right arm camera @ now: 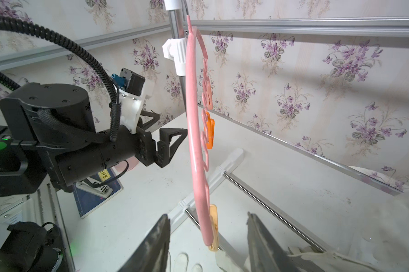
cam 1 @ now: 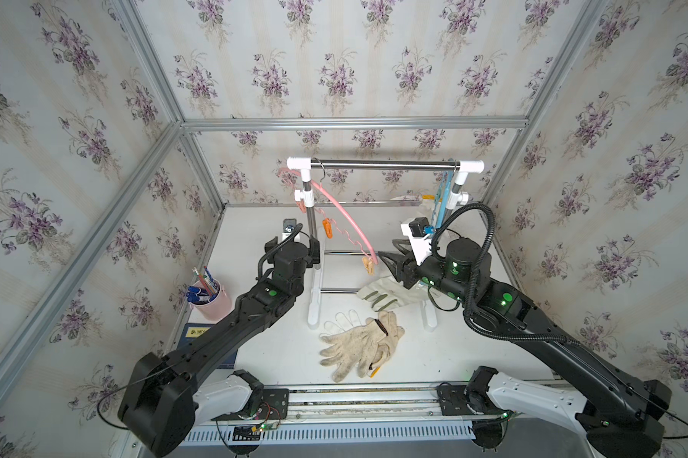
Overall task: Clip the gloves onto a hanger to dry
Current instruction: Move the clothesline to the center of the board.
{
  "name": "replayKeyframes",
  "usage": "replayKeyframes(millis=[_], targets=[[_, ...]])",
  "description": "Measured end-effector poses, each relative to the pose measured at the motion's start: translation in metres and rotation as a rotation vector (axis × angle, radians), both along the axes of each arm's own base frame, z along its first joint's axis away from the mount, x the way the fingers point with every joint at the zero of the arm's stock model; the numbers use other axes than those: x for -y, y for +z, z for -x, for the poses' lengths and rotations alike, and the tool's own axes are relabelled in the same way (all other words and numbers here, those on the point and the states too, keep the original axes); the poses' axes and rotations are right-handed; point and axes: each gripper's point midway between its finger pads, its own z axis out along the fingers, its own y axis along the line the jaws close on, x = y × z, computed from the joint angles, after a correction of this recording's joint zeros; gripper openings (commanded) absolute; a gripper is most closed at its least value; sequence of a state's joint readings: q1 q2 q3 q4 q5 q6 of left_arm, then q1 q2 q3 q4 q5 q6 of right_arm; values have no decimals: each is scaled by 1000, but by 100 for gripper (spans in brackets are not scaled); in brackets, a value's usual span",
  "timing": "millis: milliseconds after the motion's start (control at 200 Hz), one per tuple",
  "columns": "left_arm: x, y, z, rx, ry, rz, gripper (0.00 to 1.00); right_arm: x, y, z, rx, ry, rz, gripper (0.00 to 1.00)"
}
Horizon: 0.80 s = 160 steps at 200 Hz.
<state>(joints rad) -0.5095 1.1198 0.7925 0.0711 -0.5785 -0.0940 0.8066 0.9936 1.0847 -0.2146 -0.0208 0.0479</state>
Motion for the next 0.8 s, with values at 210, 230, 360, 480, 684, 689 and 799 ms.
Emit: replayKeyframes(millis=[210, 230, 360, 480, 684, 689, 799], targets=[[-12, 17, 58, 40, -131, 36, 100, 4, 0, 15, -35, -10, 25, 44], [-12, 19, 62, 45, -145, 40, 100, 5, 1, 16, -36, -12, 29, 44], [-9, 24, 79, 55, -222, 46, 100, 7, 14, 30, -18, -4, 32, 43], [-2, 12, 83, 8, -269, 39, 100, -4, 33, 49, 28, 85, 34, 44], [12, -20, 78, -140, -311, 46, 100, -60, 8, 82, 8, 311, 157, 43], [12, -20, 78, -143, -312, 47, 100, -61, 6, 83, 6, 314, 160, 43], [16, -26, 79, -184, -312, 80, 100, -80, -41, 106, -46, 392, 294, 42]])
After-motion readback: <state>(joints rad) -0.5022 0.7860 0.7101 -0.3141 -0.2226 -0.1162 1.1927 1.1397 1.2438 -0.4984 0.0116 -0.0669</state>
